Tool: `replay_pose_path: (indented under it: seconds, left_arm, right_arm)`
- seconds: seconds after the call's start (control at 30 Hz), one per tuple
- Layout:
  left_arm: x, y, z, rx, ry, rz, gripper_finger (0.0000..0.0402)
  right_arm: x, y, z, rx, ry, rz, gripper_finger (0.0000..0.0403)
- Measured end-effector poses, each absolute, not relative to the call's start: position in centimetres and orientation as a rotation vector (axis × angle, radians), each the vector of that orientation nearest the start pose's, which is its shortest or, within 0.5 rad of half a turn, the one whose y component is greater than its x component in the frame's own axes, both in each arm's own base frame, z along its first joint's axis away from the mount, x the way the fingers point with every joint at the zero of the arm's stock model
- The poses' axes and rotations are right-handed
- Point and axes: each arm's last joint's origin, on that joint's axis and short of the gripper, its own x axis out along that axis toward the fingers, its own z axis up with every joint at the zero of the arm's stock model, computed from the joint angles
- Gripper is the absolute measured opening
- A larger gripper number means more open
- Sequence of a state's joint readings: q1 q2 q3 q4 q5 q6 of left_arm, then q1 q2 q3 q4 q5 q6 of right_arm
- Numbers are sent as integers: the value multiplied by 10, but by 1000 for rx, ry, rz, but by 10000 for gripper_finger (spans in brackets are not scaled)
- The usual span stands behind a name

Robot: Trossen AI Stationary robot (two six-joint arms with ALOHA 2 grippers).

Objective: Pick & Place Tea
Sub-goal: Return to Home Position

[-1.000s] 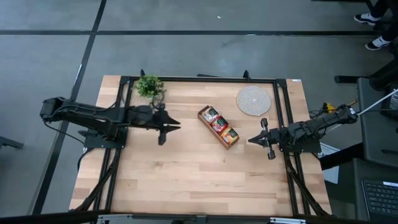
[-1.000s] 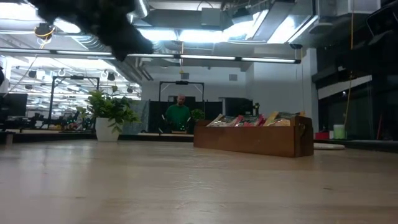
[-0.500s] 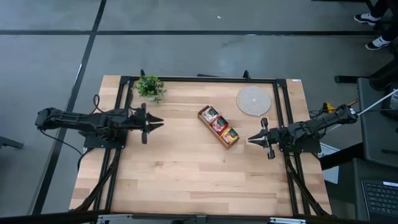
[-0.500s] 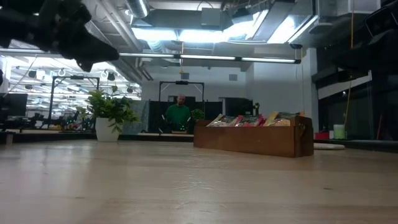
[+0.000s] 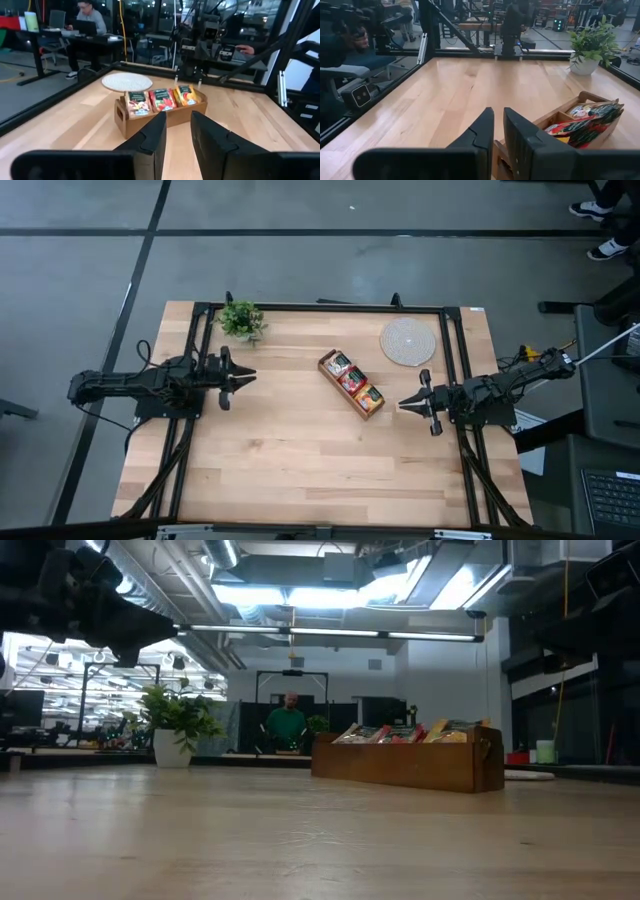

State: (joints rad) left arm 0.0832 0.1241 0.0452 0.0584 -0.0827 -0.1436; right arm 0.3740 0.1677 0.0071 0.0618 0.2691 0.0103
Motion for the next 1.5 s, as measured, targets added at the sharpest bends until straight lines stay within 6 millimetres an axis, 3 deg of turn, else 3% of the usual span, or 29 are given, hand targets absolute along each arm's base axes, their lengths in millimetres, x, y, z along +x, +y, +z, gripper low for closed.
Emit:
replay_pose_path:
  seconds: [0.43,0.63,1.5]
  left_arm:
    - [96,10,171,-59,-59,163,86]
    - [98,6,167,61,-14,43,82]
    - [99,8,165,66,19,81,86]
  right_arm:
    - [102,32,158,-10,95,104,45]
    - [102,32,158,-10,95,104,45]
    - [102,32,158,-11,95,104,45]
